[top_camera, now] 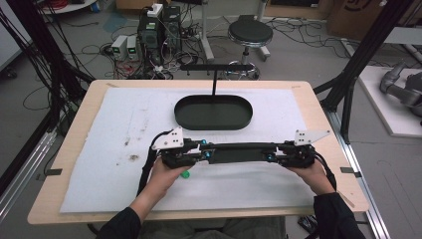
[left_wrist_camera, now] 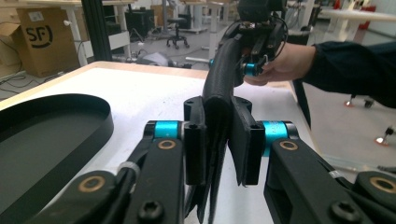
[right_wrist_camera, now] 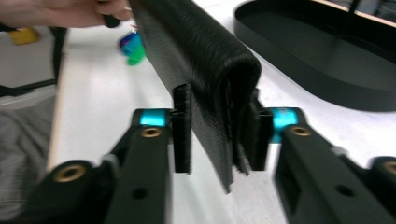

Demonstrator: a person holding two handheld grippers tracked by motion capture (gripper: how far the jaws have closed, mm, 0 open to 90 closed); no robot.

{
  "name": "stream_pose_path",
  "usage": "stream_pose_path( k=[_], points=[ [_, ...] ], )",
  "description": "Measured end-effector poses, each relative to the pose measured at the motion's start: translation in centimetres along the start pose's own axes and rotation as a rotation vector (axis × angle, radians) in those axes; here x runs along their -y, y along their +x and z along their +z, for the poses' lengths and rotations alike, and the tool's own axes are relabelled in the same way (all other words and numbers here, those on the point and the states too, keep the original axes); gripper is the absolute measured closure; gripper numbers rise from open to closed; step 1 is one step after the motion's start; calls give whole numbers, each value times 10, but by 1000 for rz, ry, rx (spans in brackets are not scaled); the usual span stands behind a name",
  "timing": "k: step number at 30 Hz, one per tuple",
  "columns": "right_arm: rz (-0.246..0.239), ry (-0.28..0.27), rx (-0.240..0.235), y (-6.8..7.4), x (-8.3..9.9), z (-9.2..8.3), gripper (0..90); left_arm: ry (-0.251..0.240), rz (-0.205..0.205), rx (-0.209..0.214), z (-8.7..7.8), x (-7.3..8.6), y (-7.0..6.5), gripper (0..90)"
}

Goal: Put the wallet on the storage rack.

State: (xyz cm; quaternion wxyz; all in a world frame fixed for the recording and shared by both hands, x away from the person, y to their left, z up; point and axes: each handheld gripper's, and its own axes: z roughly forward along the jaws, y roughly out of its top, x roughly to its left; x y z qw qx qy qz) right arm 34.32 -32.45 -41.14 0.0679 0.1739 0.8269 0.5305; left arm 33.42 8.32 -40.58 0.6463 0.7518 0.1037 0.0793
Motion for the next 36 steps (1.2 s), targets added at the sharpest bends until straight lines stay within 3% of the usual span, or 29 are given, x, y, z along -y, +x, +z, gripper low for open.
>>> stream_pose_path(
  k=[4,8,11,17,19,23,28,29,32,34,35,36],
  points=[
    [3,-24,-38,3,-3,-2,768,-21,-30,-37,-3,0,3,691],
    [4,-25,-24,6,-7,0,774,14,-47,-74,-4,1,5,519],
    [5,-20,-8,6,-7,1,776,22,-45,-103,-6,1,6,451],
    [20,-33,28,5,-8,-2,779,32,-45,-150,-12,1,8,416],
    [33,-45,31,4,-8,-1,778,76,-44,-168,-9,4,10,399],
    [37,-40,17,5,-8,0,778,116,-76,-155,0,11,15,384],
    [45,-35,5,5,-7,0,778,213,-114,-133,19,22,25,358],
    [41,-38,4,5,-7,0,778,241,-110,-136,24,24,26,358],
    [38,-39,2,6,-7,-1,778,237,-113,-120,29,21,24,359],
    [37,-40,-2,6,-7,-1,778,262,-80,-112,33,18,21,375],
    [35,-43,-6,7,-7,-1,777,270,-65,-103,34,17,20,462],
    [35,-43,-6,7,-7,-1,777,270,-55,-81,35,16,19,462]
  ],
)
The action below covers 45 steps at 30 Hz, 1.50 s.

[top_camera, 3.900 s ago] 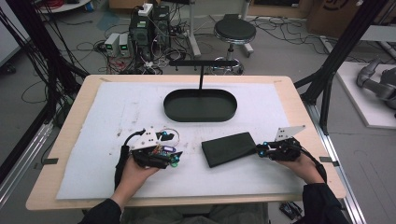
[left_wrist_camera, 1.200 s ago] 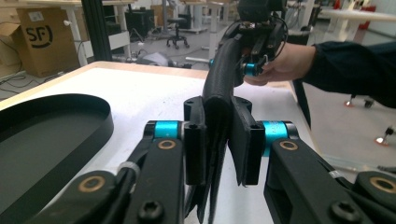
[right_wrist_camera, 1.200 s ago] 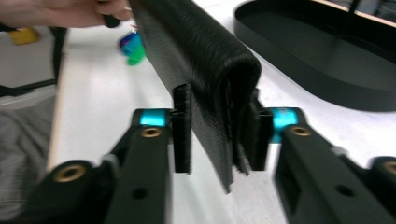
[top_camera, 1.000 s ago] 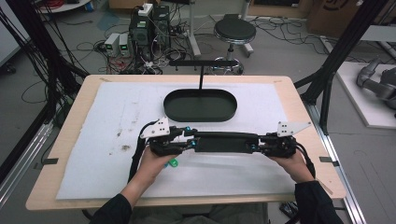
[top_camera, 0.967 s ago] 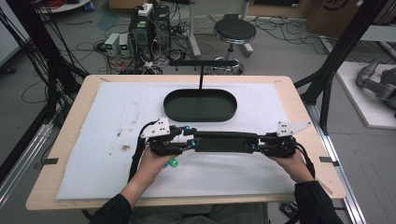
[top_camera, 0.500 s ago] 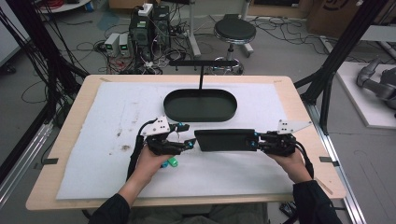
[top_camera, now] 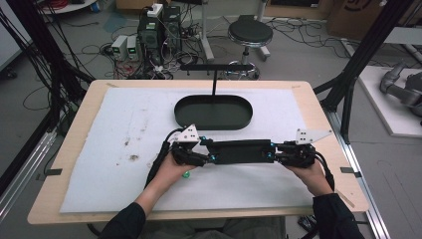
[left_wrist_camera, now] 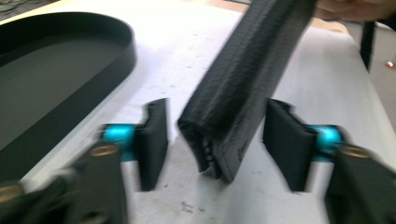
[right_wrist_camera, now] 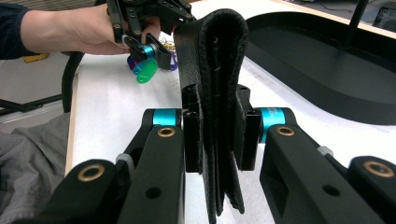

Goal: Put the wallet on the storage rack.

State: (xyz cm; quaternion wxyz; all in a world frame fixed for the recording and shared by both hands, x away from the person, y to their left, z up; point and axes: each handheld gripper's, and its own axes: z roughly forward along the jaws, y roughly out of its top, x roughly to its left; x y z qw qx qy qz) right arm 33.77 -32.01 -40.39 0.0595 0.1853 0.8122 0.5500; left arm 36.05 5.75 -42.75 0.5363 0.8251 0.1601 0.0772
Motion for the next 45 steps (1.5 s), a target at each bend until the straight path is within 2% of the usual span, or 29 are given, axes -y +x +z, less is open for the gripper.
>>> stream_pose_path(
  k=[2,4,5,6,9,10,11,14,16,19,22,24,26,27,28,30,31,34,36,38,41,44,45],
  points=[
    [-2,-2,-3,1,0,-1,777,9,21,7,-1,-1,-1,577],
    [-5,-18,2,1,0,-3,777,-19,24,31,-6,-2,-1,651],
    [3,-38,-3,0,0,-5,774,-62,42,51,-12,-7,-2,692],
    [3,-38,-3,0,0,-5,774,-62,42,51,-12,-7,-2,710],
    [9,-82,-20,-1,-1,-9,759,-121,68,102,-24,-15,-5,736],
    [9,-82,-20,-1,-1,-9,759,-121,68,102,-24,-15,-5,741],
    [12,-85,-35,-1,-1,-9,742,-138,57,130,-28,-17,-4,743],
    [7,-76,-34,0,-2,-8,714,-138,60,141,-32,-20,-4,747],
    [-2,-51,-23,1,-3,-6,621,-136,57,150,-36,-22,-4,750],
    [-10,-28,0,2,-8,-3,471,-116,80,156,-42,-26,-3,752],
    [-25,-29,2,4,-12,-2,460,-111,91,170,-46,-27,-3,752],
    [-37,-26,-6,6,-15,1,462,-126,81,177,-47,-27,-3,753],
    [-44,-6,-13,8,-16,6,475,-127,91,180,-47,-28,-4,753],
    [-56,-2,-24,10,-17,9,563,-123,95,185,-47,-28,-5,753],
    [-56,-2,-24,10,-17,9,563,-123,95,185,-47,-28,-5,753],
    [-74,-7,-37,12,-18,9,653,-126,97,184,-47,-28,-5,753],
    [-69,-21,-58,12,-18,8,718,-140,97,181,-49,-28,-5,752],
    [-71,-38,-69,13,-18,7,740,-152,97,171,-50,-28,-4,745],
    [-68,-51,-75,14,-18,7,748,-173,78,169,-51,-28,-4,720],
    [-63,-56,-74,14,-19,7,752,-196,65,147,-53,-28,-3,655],
    [-60,-47,-39,14,-19,8,754,-201,38,88,-56,-27,0,462],
    [-59,-52,-18,13,-19,8,754,-197,27,32,-62,-25,3,428],
    [-50,-64,7,12,-20,7,754,-200,25,19,-65,-24,4,415]
  ],
)
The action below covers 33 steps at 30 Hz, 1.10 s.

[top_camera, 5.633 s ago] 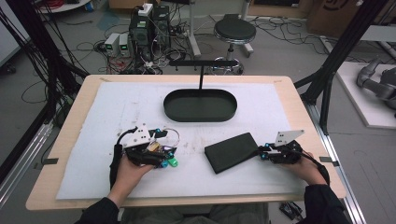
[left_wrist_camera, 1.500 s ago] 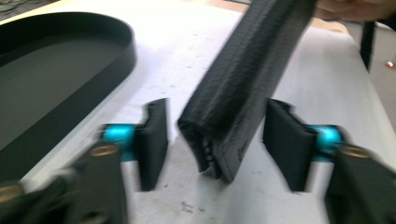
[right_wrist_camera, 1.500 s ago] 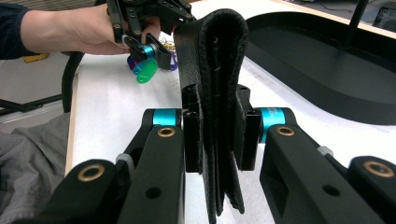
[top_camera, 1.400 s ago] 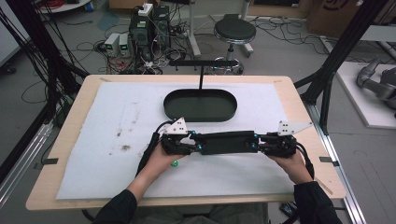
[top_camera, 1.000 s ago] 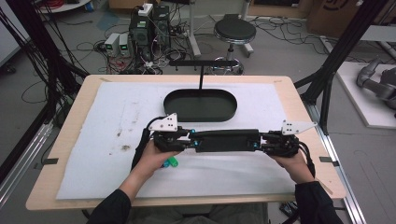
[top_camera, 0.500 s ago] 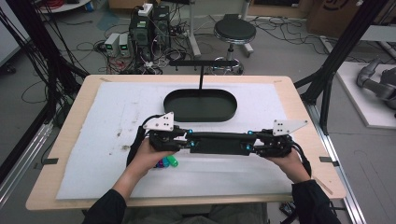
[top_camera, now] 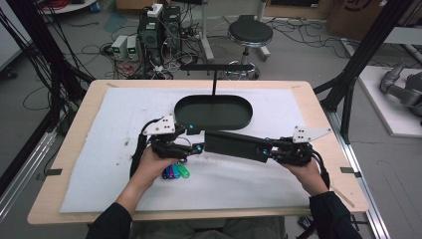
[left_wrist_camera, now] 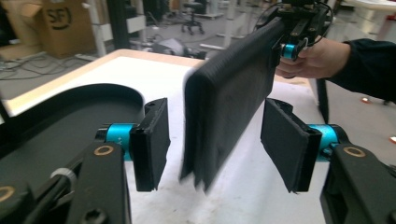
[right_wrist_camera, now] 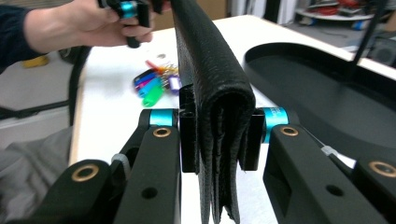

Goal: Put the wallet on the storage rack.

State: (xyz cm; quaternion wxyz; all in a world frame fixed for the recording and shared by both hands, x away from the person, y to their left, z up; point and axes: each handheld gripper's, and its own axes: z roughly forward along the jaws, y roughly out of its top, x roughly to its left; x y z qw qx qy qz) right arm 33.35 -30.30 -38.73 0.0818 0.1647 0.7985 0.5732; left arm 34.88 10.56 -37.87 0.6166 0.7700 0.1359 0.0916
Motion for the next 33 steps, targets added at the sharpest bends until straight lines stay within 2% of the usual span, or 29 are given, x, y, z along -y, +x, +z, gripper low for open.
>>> stream_pose_path(
  k=[1,2,4,6,7,10,14,21,27,31,33],
  points=[
    [0,0,0,0,0,0,754,-5,-2,-12,-3,0,0,415],
    [0,-12,33,-2,-1,-1,754,-12,-6,-26,-7,-1,0,384],
    [9,-15,48,-3,-2,-2,754,-27,-4,-49,-15,-1,-1,375],
    [18,-19,98,-9,-3,-2,754,-34,3,-70,-22,-1,-1,350],
    [18,-19,98,-9,-3,-2,754,-33,2,-82,-25,-1,-2,350],
    [35,-20,139,-15,-4,-2,754,-22,2,-117,-36,0,-3,315],
    [39,-19,186,-24,-8,1,754,-1,21,-173,-49,3,-8,298],
    [44,-22,221,-39,-18,18,754,-5,17,-263,-71,15,-19,286],
    [51,-22,225,-51,-26,35,754,7,17,-274,-81,28,-28,269],
    [46,-15,227,-59,-32,48,754,17,31,-294,-87,34,-32,268],
    [31,-29,234,-62,-34,54,753,9,24,-294,-89,37,-32,268]
  ],
)
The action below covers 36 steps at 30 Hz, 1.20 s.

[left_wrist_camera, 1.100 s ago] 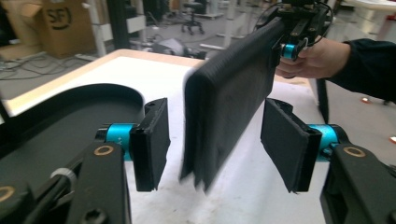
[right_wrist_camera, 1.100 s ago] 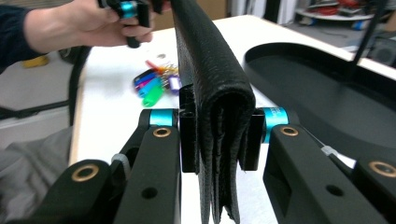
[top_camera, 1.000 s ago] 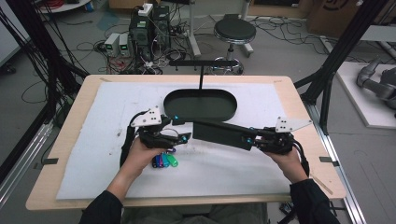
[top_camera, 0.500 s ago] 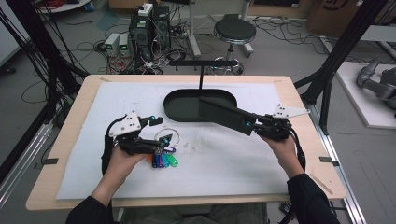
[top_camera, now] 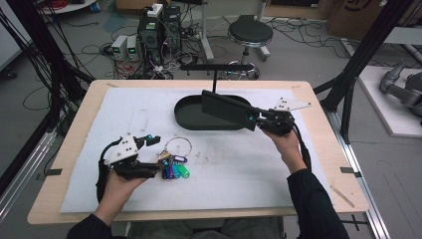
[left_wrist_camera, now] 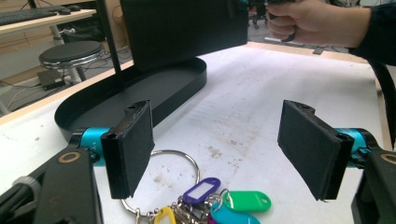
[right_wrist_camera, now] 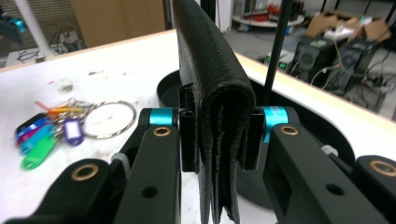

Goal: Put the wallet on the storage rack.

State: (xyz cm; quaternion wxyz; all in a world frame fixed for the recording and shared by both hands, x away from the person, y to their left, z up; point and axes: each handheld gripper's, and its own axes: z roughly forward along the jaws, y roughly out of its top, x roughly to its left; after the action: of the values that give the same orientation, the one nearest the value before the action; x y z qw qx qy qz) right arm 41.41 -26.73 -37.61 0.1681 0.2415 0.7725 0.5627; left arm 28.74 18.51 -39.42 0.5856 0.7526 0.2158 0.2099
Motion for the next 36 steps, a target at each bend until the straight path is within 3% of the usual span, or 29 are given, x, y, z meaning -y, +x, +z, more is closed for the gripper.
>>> stream_pose_path(
  k=[2,14,18,23,36],
  points=[
    [18,2,-12,-3,-2,7,753,-6,-6,-3,-2,3,1,268],
    [-31,41,-5,-13,-13,53,753,-39,10,-7,-5,4,3,256],
    [-30,30,-20,-18,-10,67,752,-36,18,-4,-4,3,2,256],
    [-34,74,-3,-23,-3,88,752,-46,19,-2,-5,3,2,256],
    [-23,88,23,-34,9,101,751,-51,14,-5,-7,6,3,255]
  ],
)
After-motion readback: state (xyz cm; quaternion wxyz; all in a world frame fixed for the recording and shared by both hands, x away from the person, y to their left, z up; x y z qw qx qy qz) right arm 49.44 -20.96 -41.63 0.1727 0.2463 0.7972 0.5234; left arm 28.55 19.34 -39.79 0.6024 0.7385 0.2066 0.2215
